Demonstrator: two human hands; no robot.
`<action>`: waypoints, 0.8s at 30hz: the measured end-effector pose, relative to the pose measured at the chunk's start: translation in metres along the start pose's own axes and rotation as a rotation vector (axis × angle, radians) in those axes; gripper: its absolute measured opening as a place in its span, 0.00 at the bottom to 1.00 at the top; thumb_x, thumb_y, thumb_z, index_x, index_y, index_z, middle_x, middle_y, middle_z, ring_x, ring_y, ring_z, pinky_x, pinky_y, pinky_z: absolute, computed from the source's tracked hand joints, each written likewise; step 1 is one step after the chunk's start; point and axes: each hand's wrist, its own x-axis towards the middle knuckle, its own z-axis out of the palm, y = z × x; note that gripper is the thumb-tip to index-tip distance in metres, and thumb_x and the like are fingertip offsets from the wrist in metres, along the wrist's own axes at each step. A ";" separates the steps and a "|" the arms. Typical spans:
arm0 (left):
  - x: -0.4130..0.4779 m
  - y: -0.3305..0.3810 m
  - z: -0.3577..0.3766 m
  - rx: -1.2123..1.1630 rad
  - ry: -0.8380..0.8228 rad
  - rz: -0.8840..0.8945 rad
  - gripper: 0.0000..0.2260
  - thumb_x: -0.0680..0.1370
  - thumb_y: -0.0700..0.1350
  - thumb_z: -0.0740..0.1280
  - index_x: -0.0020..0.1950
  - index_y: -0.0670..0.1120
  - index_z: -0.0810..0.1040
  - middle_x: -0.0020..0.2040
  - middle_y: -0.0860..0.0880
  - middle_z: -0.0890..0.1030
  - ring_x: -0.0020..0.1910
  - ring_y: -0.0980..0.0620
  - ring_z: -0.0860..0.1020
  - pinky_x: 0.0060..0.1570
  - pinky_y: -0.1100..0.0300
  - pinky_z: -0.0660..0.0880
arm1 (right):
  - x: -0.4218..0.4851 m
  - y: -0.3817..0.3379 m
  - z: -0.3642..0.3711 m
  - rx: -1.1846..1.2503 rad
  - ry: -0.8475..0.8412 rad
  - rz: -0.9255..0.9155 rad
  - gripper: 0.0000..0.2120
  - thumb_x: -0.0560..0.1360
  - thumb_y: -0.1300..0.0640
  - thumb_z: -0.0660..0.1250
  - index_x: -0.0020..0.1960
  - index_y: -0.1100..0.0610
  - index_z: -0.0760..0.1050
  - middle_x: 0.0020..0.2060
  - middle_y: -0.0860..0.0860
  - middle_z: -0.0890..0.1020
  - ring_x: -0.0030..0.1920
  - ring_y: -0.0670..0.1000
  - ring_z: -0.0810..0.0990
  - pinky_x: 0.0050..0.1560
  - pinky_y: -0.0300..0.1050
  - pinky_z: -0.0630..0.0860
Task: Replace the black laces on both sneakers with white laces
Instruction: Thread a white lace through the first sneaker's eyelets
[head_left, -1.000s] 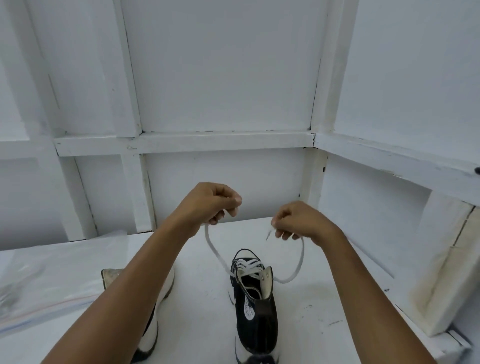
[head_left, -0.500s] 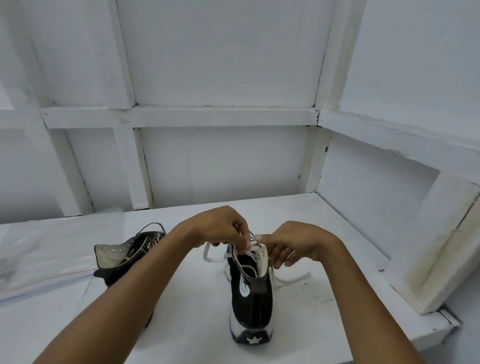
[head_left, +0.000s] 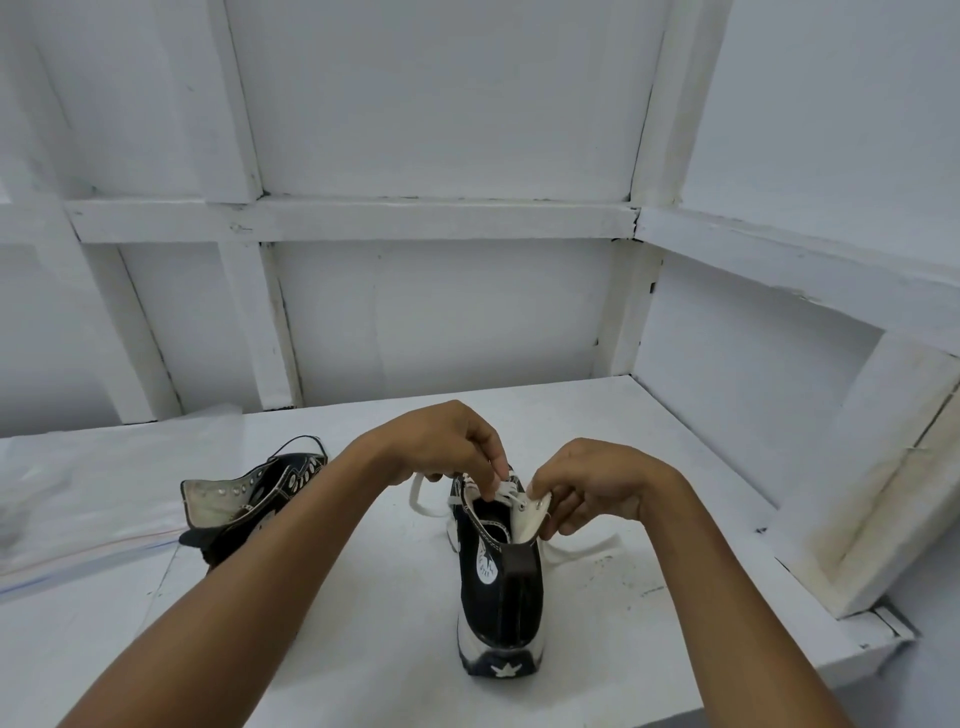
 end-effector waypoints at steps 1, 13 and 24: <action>0.001 0.000 0.001 0.004 -0.001 0.001 0.07 0.69 0.36 0.73 0.43 0.47 0.85 0.37 0.50 0.84 0.29 0.58 0.67 0.29 0.63 0.60 | 0.000 0.001 0.000 -0.002 -0.004 -0.001 0.09 0.75 0.62 0.67 0.48 0.68 0.80 0.40 0.62 0.85 0.40 0.57 0.85 0.40 0.43 0.79; 0.007 -0.001 0.001 0.041 0.003 -0.007 0.06 0.69 0.36 0.74 0.44 0.45 0.85 0.36 0.51 0.83 0.29 0.58 0.67 0.30 0.63 0.61 | 0.002 0.001 -0.002 0.011 -0.031 -0.008 0.07 0.75 0.62 0.66 0.46 0.65 0.82 0.41 0.62 0.85 0.40 0.56 0.85 0.41 0.43 0.79; 0.009 0.004 0.009 0.014 -0.047 0.012 0.05 0.70 0.36 0.72 0.44 0.42 0.84 0.38 0.48 0.84 0.29 0.57 0.68 0.28 0.65 0.61 | 0.008 0.007 -0.006 -0.090 -0.140 -0.084 0.11 0.77 0.64 0.61 0.51 0.61 0.82 0.47 0.60 0.85 0.46 0.53 0.84 0.43 0.42 0.76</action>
